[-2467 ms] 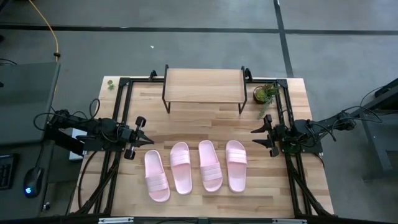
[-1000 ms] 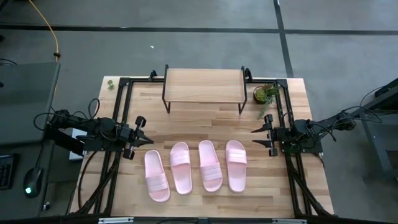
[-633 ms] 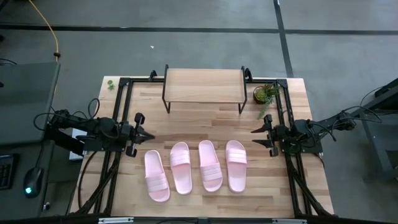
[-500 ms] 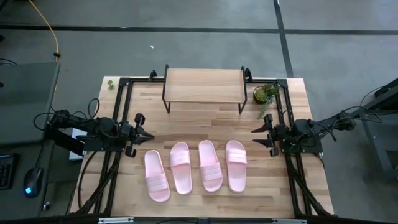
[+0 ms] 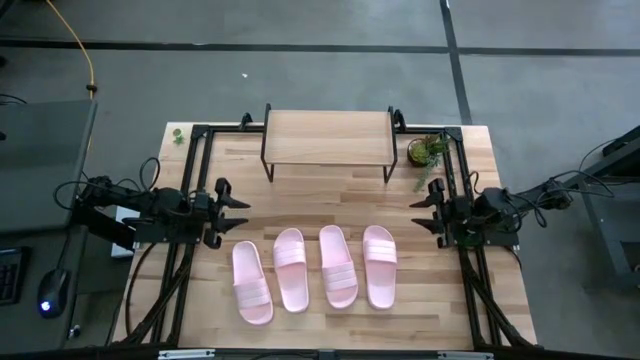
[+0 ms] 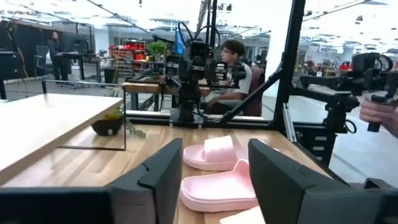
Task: Pick and place slides into the shelf
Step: Put the pink slide on the shelf
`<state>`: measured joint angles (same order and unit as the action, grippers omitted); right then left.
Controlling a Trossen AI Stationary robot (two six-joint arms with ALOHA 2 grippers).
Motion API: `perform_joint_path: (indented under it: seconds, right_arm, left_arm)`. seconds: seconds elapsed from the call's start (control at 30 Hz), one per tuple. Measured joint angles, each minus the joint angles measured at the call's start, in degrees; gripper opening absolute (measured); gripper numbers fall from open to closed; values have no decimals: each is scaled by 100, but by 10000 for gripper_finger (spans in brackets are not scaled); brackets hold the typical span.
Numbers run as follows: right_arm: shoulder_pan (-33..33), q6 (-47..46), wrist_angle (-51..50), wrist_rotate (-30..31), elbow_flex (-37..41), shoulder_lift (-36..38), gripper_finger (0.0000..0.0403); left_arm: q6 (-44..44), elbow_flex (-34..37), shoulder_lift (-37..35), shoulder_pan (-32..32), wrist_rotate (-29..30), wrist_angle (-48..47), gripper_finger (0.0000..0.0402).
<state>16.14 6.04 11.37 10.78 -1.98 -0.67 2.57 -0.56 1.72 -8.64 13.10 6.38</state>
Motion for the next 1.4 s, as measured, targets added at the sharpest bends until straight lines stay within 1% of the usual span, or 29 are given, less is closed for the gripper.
perform_joint_path:
  seconds: [0.07,0.17,0.23,0.3,0.4,0.5,0.67,0.83,0.93,1.03,1.2,1.4]
  right_arm:
    - [0,35,-3,-4,1,0,165]
    - [0,38,-1,-6,0,0,165]
    - [0,-16,-3,-34,0,0,165]
    - [0,-278,0,-111,0,0,165]
    - [0,-684,56,-231,-5,0,165]
    - [0,-709,185,-234,-11,0,165]
    - [2,-498,627,-236,-13,-2,165]
    - [2,-486,988,-450,-20,-2,165]
    - [2,-458,1047,-520,-37,-2,165]
    - [2,-471,947,-532,-242,-88,165]
    - [2,-505,852,-902,-735,-669,165]
    - [4,-620,800,-935,-1387,-1910,165]
  left_arm:
    - [197,0,2,0,0,84,183]
    - [205,0,2,0,1,541,190]
    - [76,0,2,0,4,968,190]
    - [-186,0,0,0,-18,1355,188]
    - [-454,0,2,0,-175,1642,182]
    - [-300,0,0,0,-238,1678,178]
    - [-108,0,2,0,-73,1667,177]
    - [291,0,1,0,-44,1654,174]
    - [373,0,1,0,-42,1615,170]
    - [388,0,2,0,-42,1604,170]
    - [393,0,2,0,-43,1578,170]
    - [393,0,2,0,-39,1460,170]
